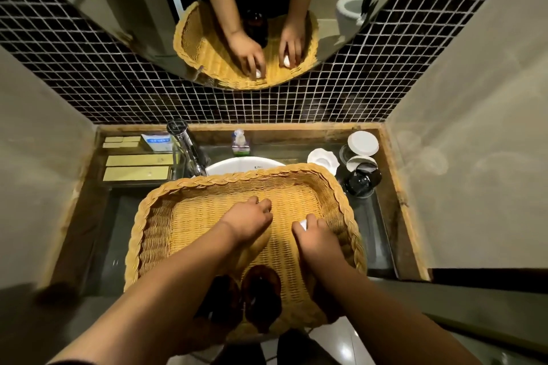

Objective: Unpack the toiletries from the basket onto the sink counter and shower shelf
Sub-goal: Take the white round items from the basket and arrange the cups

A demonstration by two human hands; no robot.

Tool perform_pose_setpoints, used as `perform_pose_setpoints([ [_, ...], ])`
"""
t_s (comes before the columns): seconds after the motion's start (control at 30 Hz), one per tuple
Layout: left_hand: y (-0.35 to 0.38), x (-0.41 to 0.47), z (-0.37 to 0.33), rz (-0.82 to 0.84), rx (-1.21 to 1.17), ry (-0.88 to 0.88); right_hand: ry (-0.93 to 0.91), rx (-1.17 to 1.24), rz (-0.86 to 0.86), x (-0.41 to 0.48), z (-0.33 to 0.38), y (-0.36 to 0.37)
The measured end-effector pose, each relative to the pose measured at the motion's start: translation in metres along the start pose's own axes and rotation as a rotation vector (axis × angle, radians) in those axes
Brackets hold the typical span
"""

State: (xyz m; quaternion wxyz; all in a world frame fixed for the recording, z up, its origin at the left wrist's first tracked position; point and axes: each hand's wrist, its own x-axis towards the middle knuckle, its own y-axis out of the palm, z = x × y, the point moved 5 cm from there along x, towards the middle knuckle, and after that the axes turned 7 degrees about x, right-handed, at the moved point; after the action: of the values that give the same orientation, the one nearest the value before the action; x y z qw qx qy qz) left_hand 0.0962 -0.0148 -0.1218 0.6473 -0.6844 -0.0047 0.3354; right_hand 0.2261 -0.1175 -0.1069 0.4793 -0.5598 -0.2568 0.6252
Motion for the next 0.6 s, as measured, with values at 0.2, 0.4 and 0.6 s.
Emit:
perform_pose_setpoints([
  [0.2, -0.04, -0.002, 0.006, -0.025, 0.049, 0.038, -0.017, 0.077, -0.012, 0.003, 0.004, -0.023],
  [0.4, -0.1, 0.017, 0.025, -0.194, 0.1, 0.011, -0.07, 0.131, -0.082, 0.014, 0.018, -0.072],
  [0.6, -0.155, 0.044, 0.032, -0.288, 0.057, -0.029, -0.052, 0.142, -0.227, 0.024, -0.007, -0.127],
])
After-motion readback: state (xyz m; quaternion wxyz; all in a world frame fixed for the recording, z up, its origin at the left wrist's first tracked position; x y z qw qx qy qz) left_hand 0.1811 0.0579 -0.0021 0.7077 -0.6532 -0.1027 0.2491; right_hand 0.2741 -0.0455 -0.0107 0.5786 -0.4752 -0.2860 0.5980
